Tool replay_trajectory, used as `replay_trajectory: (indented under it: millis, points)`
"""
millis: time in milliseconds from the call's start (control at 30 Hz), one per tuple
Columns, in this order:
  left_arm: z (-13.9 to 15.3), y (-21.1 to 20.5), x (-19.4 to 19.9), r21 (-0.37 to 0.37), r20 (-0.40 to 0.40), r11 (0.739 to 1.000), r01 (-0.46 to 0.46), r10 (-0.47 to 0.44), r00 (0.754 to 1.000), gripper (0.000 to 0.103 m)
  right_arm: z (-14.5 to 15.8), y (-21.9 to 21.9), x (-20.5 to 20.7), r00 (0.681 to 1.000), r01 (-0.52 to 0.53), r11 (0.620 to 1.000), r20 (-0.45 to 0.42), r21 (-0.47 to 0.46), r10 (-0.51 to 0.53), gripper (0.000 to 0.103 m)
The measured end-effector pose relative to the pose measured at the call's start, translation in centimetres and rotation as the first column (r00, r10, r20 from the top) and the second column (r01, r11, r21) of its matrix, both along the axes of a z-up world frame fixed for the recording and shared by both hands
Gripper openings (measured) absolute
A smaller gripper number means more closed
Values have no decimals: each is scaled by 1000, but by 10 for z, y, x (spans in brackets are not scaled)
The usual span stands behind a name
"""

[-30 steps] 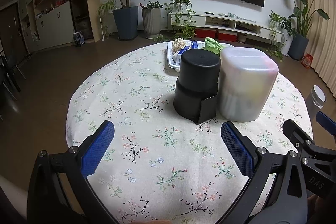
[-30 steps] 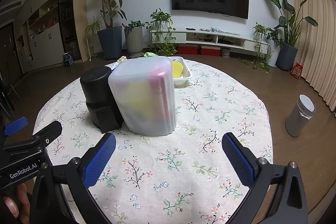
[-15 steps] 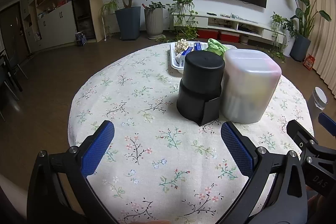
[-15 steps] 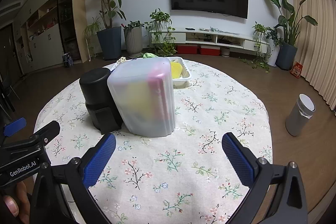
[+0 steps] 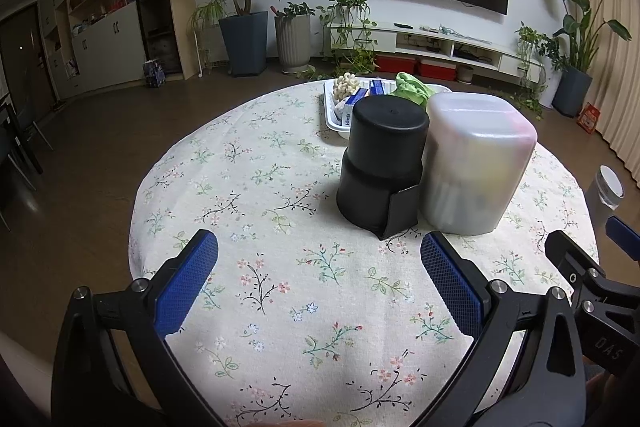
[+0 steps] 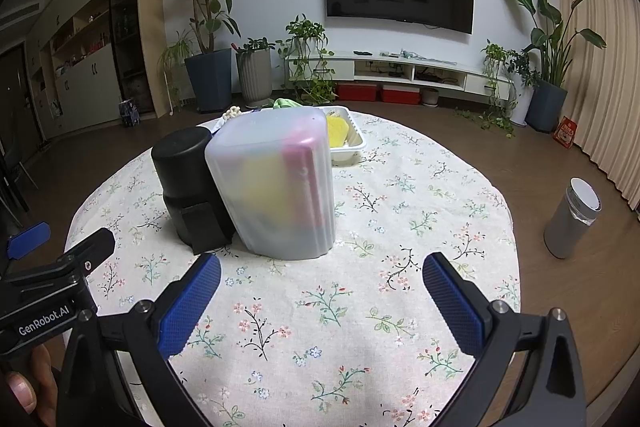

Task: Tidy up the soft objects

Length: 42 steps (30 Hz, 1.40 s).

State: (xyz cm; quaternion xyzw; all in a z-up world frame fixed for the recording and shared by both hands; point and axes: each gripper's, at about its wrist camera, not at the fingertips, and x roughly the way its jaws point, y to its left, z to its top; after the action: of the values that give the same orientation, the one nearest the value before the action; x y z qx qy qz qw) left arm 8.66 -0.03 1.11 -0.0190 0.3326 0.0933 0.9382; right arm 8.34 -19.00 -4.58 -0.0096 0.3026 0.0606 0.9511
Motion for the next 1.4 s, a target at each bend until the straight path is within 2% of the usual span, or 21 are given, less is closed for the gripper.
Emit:
replay_trajectory:
  millis: [1400]
  points:
    - [-5, -4, 0, -2, -1, 1000, -4, 4, 1000, 103, -1, 4, -2, 1000, -2, 1000, -10, 8, 2, 103]
